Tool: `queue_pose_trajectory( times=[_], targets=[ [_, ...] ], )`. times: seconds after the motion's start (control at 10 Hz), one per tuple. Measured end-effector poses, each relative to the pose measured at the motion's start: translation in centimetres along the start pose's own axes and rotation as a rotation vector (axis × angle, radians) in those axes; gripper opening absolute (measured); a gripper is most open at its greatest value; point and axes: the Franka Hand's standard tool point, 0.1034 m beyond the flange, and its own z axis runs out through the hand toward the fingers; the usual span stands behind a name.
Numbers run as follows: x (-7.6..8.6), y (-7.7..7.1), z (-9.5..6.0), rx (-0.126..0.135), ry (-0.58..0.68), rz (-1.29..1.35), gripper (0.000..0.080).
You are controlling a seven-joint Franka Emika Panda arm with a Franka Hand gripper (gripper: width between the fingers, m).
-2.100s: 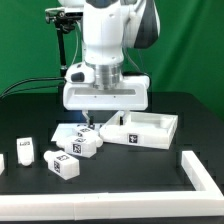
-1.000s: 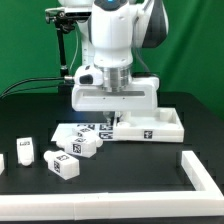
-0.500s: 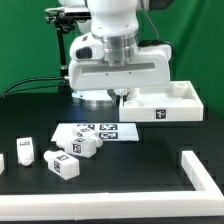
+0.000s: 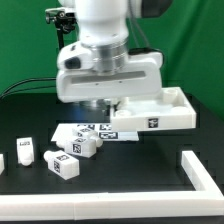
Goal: Assemble one leg
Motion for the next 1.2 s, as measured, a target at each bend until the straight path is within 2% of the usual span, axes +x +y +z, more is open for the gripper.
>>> queue_pose_trajectory(
  times=[0.1,0.2,0.3,0.7,0.8,1.0,1.1,1.2],
  targets=[
    [3.0,0.9,-1.6,0.000,0.031,-0.031,0.0055],
    [4.6,1.1,-2.7,-0.006,0.060,-0.046,0.0055],
    [4.6,0.7,-3.3,-0.007,0.072,-0.053,0.0055],
    [4.6,0.9,-2.3,-0.009,0.055,-0.052,0.0055],
    [5.5,1.2,-1.1,-0.021,0.038,-0.056,0.0055],
    [8.9,1.7,-0.7,-0.045,0.050,-0.064,0.0055],
    [10.5,1.7,0.2,-0.063,0.052,-0.071,0.0055],
    [11.1,1.4,1.1,-0.081,0.062,-0.084,0.0055]
  ],
)
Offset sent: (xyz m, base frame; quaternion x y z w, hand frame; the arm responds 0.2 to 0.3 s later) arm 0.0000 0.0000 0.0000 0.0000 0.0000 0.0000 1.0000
